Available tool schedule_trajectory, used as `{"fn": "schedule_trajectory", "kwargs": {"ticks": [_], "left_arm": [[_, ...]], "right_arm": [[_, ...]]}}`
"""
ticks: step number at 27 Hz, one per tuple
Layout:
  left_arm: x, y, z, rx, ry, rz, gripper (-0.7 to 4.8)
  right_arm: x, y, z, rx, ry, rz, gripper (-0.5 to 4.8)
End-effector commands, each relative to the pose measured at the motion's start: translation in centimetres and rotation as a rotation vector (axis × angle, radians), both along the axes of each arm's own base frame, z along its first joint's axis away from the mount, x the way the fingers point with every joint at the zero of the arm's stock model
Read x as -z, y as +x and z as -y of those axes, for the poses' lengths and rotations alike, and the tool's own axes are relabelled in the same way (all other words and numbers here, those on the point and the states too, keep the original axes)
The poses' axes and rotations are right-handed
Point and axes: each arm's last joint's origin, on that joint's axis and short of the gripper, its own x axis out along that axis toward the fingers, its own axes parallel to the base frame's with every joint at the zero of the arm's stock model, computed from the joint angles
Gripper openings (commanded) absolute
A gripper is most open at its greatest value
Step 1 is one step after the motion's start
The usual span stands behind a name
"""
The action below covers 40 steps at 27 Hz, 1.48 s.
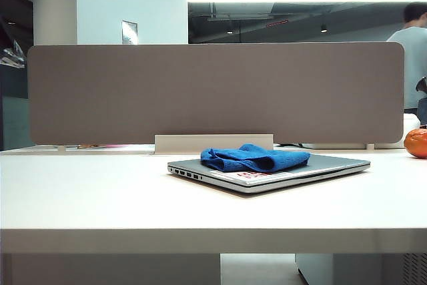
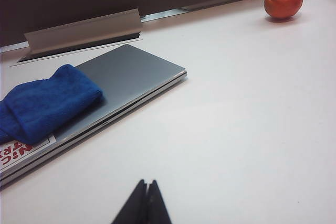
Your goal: Pick up the blue rag and put it over the laptop.
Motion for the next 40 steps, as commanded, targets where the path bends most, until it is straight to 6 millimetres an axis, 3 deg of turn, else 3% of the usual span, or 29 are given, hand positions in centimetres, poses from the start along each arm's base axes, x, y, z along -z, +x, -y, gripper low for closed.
{"fn": "schedule_trajectory", "kwargs": {"ticks": [1, 15, 19, 24, 40], "left_arm": [[-0.4, 0.1, 0.1, 0.015, -0.047, 0.026, -0.06], [-0.4, 0.1, 0.1, 0.025, 0.001, 0.046, -0.06], [-0.9, -0.4, -0.4, -0.149, 0.111, 0.131, -0.05], [-1.0, -0.3, -0.6, -0.227, 0.136, 0.149, -0.05], [3.4, -0.9, -3.2, -0.301, 0.066, 0.201, -0.05]], "right_arm": [[0.0, 0.0, 0.0, 0.006, -0.004, 0.012, 0.0], [0.0, 0.0, 0.0, 0.006, -0.004, 0.012, 0.0], [0.0, 0.0, 0.0, 0.005, -0.004, 0.013, 0.0], [0.1, 0.0, 0.0, -0.005, -0.003, 0.0, 0.0], [0.2, 0.0, 0.0, -0.005, -0.004, -0.007, 0.0]]}}
